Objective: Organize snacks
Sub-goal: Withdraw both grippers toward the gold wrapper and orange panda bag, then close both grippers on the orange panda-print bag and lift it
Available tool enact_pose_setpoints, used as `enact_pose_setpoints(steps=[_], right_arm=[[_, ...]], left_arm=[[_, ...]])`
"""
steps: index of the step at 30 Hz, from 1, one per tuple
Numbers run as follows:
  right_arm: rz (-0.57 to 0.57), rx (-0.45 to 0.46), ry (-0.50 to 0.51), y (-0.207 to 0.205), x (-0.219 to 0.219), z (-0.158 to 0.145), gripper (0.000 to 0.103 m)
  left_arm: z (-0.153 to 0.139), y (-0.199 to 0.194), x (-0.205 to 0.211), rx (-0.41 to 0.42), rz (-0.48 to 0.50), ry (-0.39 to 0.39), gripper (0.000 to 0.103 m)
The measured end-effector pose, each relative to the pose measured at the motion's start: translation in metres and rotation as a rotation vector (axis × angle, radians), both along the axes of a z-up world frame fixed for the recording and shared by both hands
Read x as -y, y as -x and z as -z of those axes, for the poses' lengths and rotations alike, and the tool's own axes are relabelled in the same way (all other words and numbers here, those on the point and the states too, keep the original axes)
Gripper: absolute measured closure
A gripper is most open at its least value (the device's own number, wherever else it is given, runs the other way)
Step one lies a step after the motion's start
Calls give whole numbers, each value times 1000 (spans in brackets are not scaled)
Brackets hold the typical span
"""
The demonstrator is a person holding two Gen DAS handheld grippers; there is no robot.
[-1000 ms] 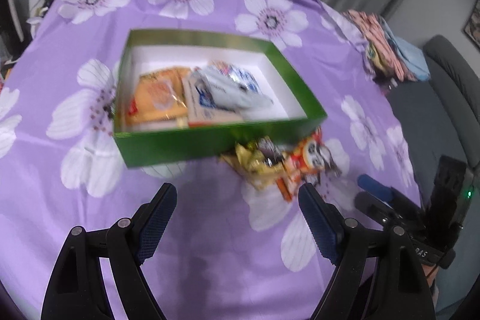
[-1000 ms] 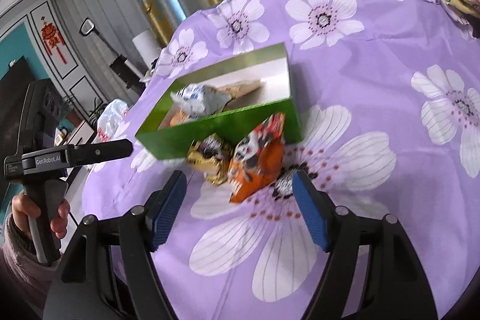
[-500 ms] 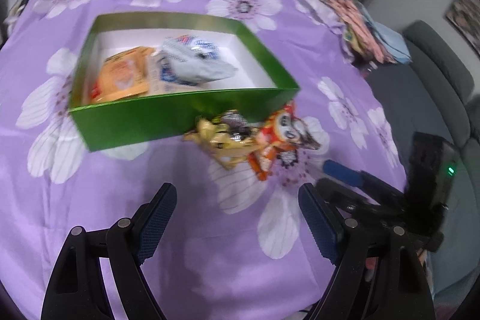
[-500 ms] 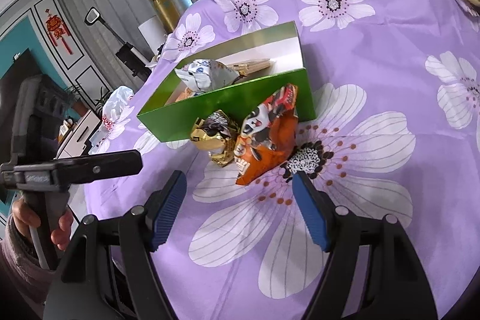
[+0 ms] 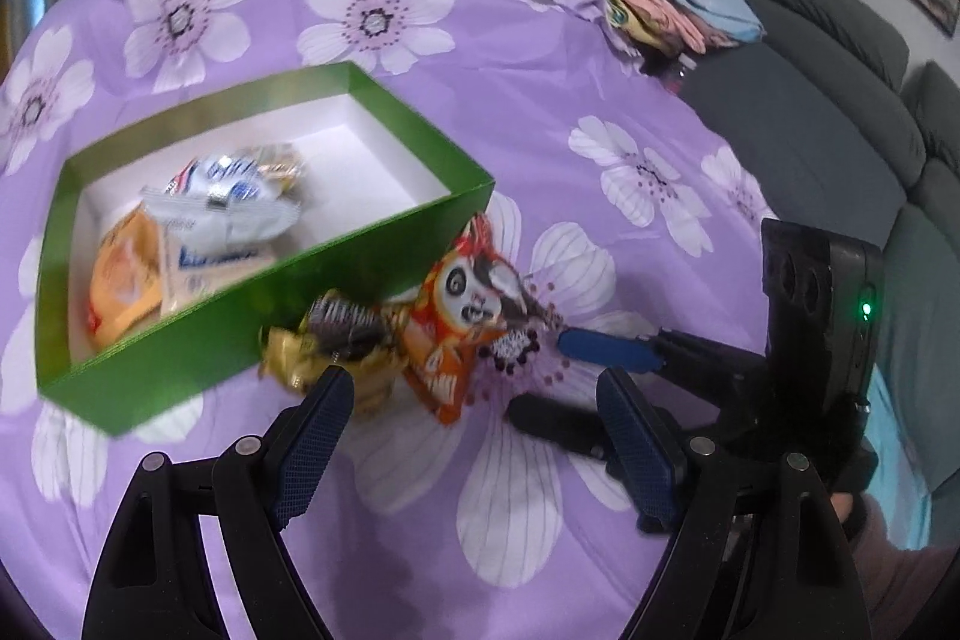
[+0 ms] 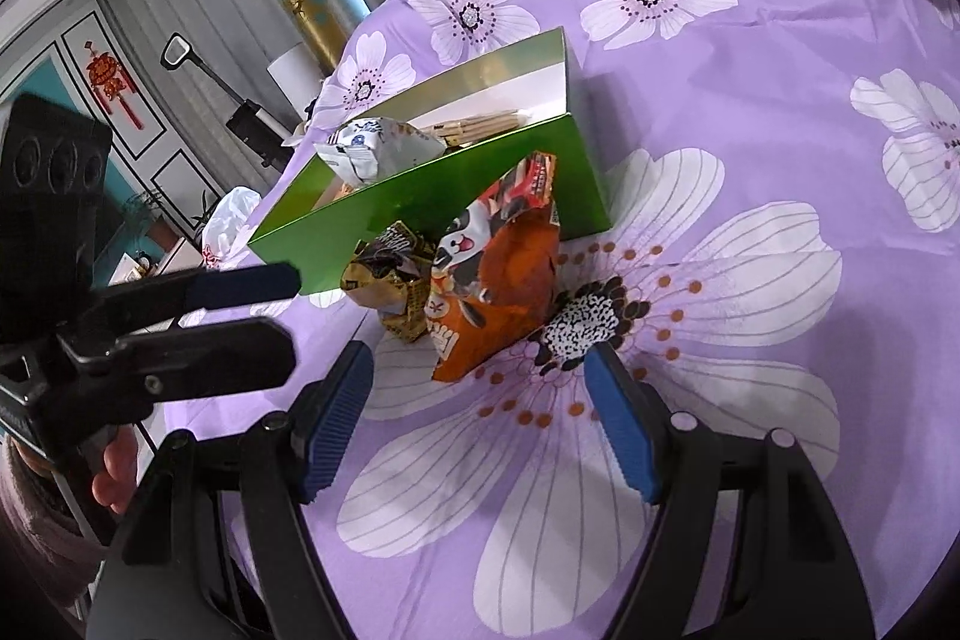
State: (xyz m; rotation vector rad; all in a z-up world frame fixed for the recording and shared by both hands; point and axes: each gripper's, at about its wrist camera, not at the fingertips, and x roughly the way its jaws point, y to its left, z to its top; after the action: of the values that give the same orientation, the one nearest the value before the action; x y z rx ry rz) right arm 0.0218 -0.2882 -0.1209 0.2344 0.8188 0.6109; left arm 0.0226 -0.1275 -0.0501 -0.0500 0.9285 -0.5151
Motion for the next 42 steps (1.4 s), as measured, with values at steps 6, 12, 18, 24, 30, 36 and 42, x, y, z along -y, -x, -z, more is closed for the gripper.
enact_pose_setpoints(steps=[6,12,18,24,30,36,42], right_arm=[[-1,-9,-24,-13,-2,4,29],[-1,-29,-53,-27,-3,8,28],[-25,-45,-71,-36,-10,12,28],[-34,-59,-74,-42,-14,14,41],[-26,-31,-23,-40,-18,11,51],[-13,-1,-23,-34,-14,6,56],[14,59,-18,-21,-9,-16,57]], left_arm=[[8,-24,21,-24,51,-30,20],[13,-40,36,-40,100,-33,20],[28,-56,37,-94,91,-40,20],[32,-57,42,-94,107,-69,22],[35,-59,44,-99,102,-72,33],[29,-55,43,-82,100,-49,36],[7,-42,46,-32,106,-26,36]])
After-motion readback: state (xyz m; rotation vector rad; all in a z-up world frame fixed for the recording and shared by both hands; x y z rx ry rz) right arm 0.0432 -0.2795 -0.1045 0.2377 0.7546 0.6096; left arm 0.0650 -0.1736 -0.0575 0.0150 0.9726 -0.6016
